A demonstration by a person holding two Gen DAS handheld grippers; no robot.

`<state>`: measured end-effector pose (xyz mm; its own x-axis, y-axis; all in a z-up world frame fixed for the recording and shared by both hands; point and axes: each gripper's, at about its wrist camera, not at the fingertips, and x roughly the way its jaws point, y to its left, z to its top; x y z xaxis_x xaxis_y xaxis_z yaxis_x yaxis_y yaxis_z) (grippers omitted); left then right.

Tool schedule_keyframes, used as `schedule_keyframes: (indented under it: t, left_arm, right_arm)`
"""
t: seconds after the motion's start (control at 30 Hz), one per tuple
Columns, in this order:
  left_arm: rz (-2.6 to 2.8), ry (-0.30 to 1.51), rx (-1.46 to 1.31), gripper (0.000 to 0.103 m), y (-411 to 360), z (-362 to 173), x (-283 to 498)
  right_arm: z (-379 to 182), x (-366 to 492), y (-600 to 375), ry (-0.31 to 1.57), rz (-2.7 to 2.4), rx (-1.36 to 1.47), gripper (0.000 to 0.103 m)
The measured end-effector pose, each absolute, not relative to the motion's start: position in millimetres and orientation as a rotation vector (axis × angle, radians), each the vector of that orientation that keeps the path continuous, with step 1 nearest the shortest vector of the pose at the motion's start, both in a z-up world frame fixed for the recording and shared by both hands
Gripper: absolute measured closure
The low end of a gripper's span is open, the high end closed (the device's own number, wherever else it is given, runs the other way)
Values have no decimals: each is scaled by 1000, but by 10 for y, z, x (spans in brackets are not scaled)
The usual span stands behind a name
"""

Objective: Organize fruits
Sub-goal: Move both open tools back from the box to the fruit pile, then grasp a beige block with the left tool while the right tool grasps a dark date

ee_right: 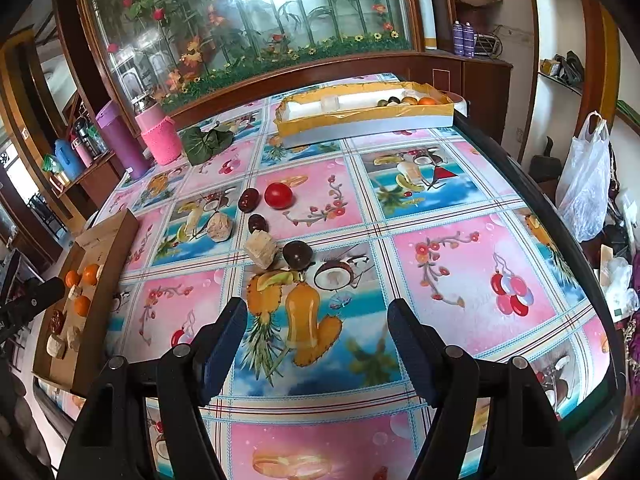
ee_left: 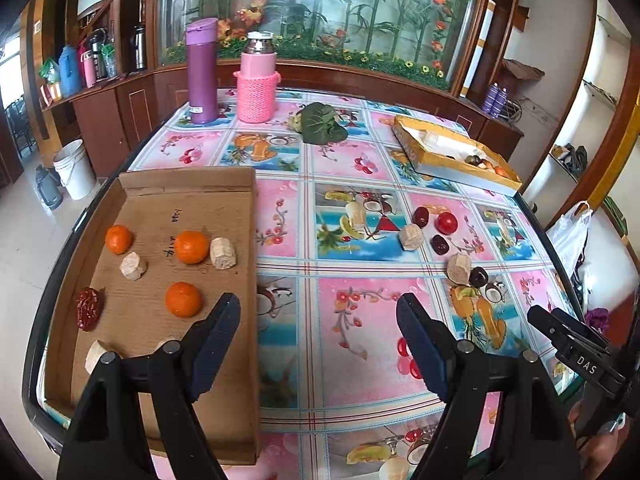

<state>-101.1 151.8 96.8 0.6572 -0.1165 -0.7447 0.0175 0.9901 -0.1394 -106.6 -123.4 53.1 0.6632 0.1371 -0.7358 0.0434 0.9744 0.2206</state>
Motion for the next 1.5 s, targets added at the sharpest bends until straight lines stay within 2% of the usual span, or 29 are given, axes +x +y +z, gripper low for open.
schedule_keyframes:
  t: [0.5,0.53,0.63,0.67,0.73,0.83,1.0,1.1,1.2,1.23,1.27,1.5]
  left_arm:
    - [-176,927,-117,23,1165,720,-472]
    - [-185,931,-119,23,1114,692,-371]
    - [-201,962,-136,25,988,591,-133]
    - [-207,977,-143,26,940,546,-43]
    - [-216,998,-143,34,853,478,95]
    - [-219,1012,-126,41,733,384,274]
    - [-231,1031,-113,45,600,233,488]
    - [-232,1027,-80,47,506,198,521]
    - [-242,1016,-27,65,394,164,513]
    - [-263,1015,-20,79,367,155,513]
    - [-268,1012,-18,82,356,156,508]
    - [-276,1015,-69,82,485,234,373]
  right_arm:
    - [243,-665,-1283,939,138,184,26]
    - [241,-608,-1261,941,155,165,28]
    - [208,-422,-1189,951,185,99,42]
    - [187,-367,-1169,957,191,82,46]
    - [149,-270,-1142,965,207,64,49]
    - [94,-172,-1113,973,224,50,51]
    - [39,-86,-1062,972,242,19,54]
    - [39,-60,-1037,970,255,11,60]
    - [39,-53,-995,962,264,-7,68]
    - [38,-61,-985,960,270,-9,72]
    - [39,-75,-972,955,275,-12,76]
    - [76,-185,-1003,940,283,24,78]
